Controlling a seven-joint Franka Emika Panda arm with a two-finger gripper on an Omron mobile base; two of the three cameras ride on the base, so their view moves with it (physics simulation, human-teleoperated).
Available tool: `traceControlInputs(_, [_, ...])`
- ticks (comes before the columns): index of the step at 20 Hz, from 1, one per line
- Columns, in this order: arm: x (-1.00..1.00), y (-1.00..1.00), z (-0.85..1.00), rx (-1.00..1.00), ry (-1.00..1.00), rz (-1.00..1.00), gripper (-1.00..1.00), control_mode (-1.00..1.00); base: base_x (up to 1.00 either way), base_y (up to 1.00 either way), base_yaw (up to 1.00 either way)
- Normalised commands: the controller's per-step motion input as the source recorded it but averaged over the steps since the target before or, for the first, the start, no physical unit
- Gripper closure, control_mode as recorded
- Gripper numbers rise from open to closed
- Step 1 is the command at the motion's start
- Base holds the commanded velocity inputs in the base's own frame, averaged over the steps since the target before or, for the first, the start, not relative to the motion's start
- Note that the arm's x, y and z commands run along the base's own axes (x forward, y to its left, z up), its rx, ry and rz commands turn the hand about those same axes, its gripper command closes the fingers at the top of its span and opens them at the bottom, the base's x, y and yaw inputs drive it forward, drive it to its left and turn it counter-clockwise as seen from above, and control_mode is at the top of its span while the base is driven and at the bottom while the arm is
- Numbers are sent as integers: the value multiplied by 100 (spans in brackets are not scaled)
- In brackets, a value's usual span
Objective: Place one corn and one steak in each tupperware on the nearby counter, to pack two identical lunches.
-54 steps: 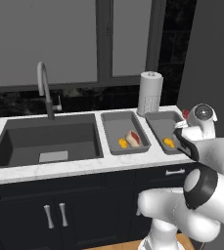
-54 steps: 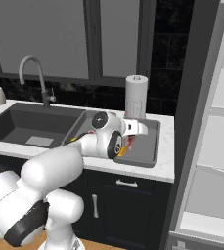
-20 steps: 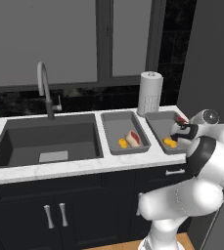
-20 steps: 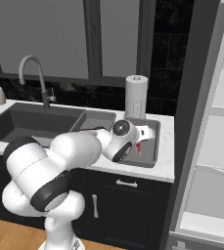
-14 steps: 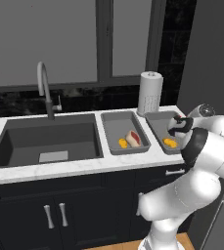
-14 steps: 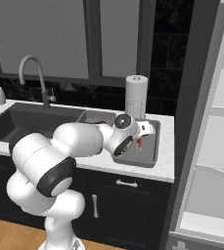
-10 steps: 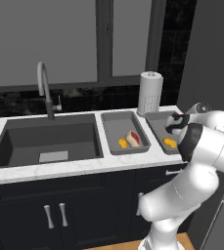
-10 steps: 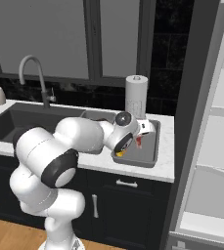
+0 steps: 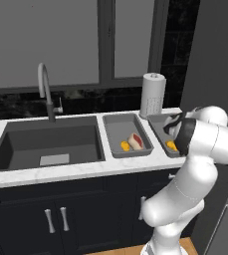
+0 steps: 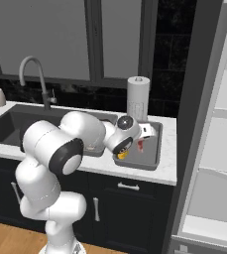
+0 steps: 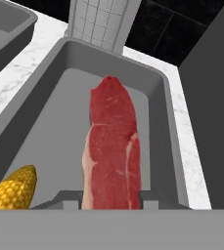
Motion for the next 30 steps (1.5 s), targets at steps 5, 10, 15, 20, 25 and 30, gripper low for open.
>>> traceControlInputs(5, [0,0,-12,0,0,0,100,-100,0,0,0])
traceControlInputs(10, [0,0,-6,0,1,0,100,-100,0,0,0])
traceControlInputs(15, [7,0,0,0,4,1,100,-100,0,0,0])
traceControlInputs(20, [10,-3,0,1,5,2,100,-100,0,0,0])
traceControlInputs(25, [12,-4,0,1,4,2,100,-100,0,0,0])
traceControlInputs(30, [14,-5,-2,0,4,2,100,-100,0,0,0])
